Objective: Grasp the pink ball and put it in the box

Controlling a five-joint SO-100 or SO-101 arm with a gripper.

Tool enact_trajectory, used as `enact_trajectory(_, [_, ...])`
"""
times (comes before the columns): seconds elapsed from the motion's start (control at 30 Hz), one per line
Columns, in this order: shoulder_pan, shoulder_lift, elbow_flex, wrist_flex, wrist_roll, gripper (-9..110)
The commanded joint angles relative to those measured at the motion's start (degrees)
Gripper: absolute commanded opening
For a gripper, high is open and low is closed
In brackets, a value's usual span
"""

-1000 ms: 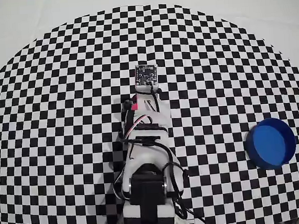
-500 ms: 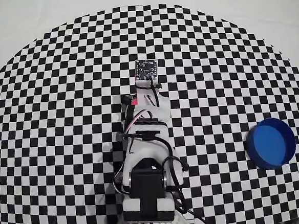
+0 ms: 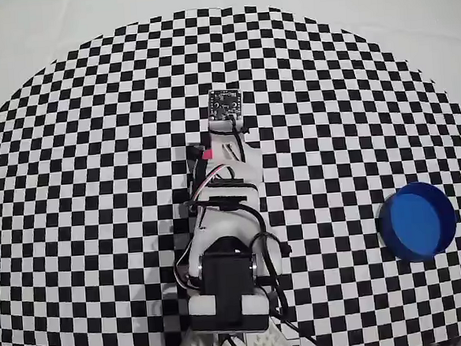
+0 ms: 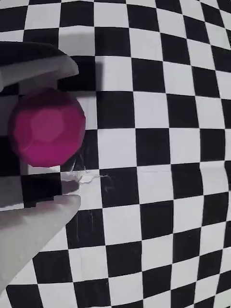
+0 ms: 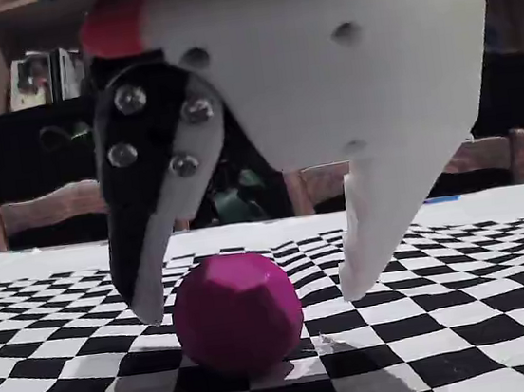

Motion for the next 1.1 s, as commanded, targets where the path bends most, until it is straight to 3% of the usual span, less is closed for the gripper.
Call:
enact_trajectory(0.0, [-0.4,-0.2,-1.9,-0.4,-0.4,28])
enact_trajectory(1.07, [-0.9,-1.3,-1.9,-0.4,-0.4,28])
